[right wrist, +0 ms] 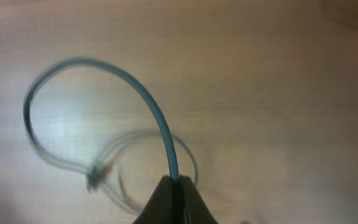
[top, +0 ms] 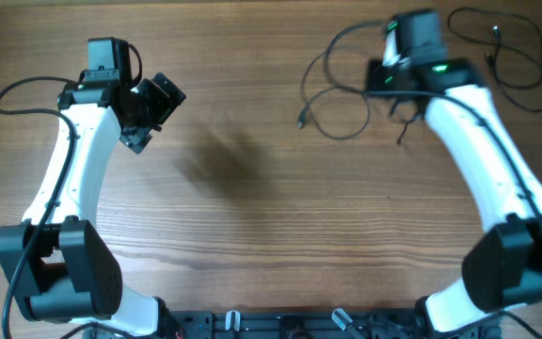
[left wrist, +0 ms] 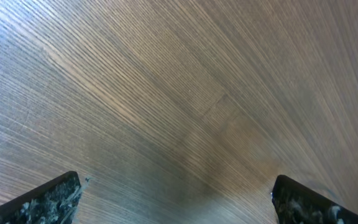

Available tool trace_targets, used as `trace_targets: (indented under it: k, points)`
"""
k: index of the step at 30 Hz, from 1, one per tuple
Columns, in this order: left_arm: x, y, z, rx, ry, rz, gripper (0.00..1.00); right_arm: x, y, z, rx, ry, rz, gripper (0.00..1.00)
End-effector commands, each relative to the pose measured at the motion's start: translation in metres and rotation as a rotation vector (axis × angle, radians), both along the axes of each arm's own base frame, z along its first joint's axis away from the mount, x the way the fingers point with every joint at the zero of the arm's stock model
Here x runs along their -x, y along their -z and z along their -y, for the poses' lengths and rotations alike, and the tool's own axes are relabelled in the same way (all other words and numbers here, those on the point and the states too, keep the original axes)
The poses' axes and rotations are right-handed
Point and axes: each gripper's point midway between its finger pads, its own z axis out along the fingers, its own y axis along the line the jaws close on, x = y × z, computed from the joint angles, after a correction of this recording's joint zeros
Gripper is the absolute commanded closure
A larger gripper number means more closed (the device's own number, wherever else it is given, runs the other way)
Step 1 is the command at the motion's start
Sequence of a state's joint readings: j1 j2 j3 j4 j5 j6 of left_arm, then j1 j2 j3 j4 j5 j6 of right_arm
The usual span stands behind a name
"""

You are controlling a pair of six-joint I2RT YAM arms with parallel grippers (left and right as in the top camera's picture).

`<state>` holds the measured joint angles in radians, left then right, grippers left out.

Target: Untangle cables

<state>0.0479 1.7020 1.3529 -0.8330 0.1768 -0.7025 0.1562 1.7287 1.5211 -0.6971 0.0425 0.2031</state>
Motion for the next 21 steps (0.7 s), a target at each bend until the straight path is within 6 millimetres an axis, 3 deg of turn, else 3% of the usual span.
trace_targets:
  k: [1,3,5,6,7,8,10,11,12,13,14,16,18,19,21]
  points:
    - [0.0,0.002,-0.003,-0.006,-0.014,-0.007,0.0,-0.033,-0.021,0.052,0.126,-0.037,0.137,0.96]
    - [0.0,0.002,-0.003,-0.006,-0.014,-0.007,0.0,-0.054,-0.014,0.086,0.168,-0.006,0.18,0.96]
    - [0.0,0.002,-0.003,-0.006,-0.014,-0.007,0.0,-0.069,0.008,0.12,0.209,0.042,0.176,0.96]
    - [0.0,0.002,-0.003,-0.006,-0.014,-0.007,0.0,-0.079,0.031,0.148,0.23,0.1,0.162,0.96]
    - [0.0,0.002,-0.003,-0.006,-0.014,-0.007,0.0,-0.083,0.051,0.158,0.217,0.107,0.138,0.96]
    - [0.0,0.002,-0.003,-0.006,-0.014,-0.007,0.0,-0.085,0.081,0.16,0.194,0.072,0.095,0.96]
    - [0.0,0.002,-0.003,-0.006,-0.014,-0.007,0.0,-0.085,0.137,0.144,0.096,-0.018,0.015,0.96]
    - [0.0,0.002,-0.003,-0.006,-0.014,-0.007,0.0,-0.084,0.159,0.133,0.045,-0.056,-0.013,0.96]
    - [0.0,0.002,-0.003,-0.006,-0.014,-0.007,0.0,-0.086,0.168,0.128,0.027,-0.058,-0.02,0.92]
    - [0.0,0.002,-0.003,-0.006,-0.014,-0.007,0.0,-0.088,0.168,0.126,0.012,-0.042,-0.011,0.51]
    - [0.0,0.002,-0.003,-0.006,-0.014,-0.007,0.0,-0.092,0.16,0.123,-0.012,-0.012,0.009,0.0]
    - [0.0,0.002,-0.003,-0.006,-0.014,-0.007,0.0,-0.097,0.133,0.108,-0.07,-0.045,0.063,0.0]
    - [0.0,0.002,-0.003,-0.006,-0.014,-0.007,0.0,-0.097,0.088,0.084,-0.189,-0.118,0.141,0.0]
    - [0.0,0.002,-0.003,-0.006,-0.014,-0.007,0.0,-0.093,0.06,0.067,-0.31,-0.133,0.167,0.0]
    - [0.0,0.002,-0.003,-0.006,-0.014,-0.007,0.0,-0.08,0.035,0.036,-0.453,-0.2,0.16,0.0]
